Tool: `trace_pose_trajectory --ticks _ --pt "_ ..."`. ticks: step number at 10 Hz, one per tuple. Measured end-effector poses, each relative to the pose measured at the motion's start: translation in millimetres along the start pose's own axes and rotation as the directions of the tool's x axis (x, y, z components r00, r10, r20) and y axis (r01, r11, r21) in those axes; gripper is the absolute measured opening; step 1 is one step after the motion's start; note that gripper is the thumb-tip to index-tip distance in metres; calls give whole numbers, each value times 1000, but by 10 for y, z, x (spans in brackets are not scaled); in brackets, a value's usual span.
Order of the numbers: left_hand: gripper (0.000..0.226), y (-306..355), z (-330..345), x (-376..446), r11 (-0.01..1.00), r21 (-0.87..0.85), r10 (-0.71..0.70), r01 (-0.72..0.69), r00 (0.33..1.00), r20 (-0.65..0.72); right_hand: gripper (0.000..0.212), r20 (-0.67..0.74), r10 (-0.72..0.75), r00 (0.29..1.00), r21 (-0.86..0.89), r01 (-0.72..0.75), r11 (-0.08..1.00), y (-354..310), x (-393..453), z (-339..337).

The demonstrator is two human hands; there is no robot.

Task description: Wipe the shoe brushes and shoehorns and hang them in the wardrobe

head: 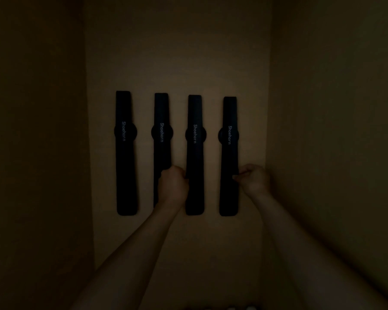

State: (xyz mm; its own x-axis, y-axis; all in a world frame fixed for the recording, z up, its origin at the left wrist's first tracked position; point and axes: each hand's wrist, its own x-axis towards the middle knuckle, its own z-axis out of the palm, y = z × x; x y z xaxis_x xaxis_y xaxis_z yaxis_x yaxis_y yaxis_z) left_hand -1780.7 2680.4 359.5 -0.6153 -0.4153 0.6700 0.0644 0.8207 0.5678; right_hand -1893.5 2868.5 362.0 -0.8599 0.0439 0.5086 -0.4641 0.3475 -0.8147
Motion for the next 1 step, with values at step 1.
trace_pose_trajectory --ticks 1 --pt "16 44 -114 -101 998 57 18 -17 1000 -19 20 -56 -23 998 -53 20 998 -65 -98 -55"
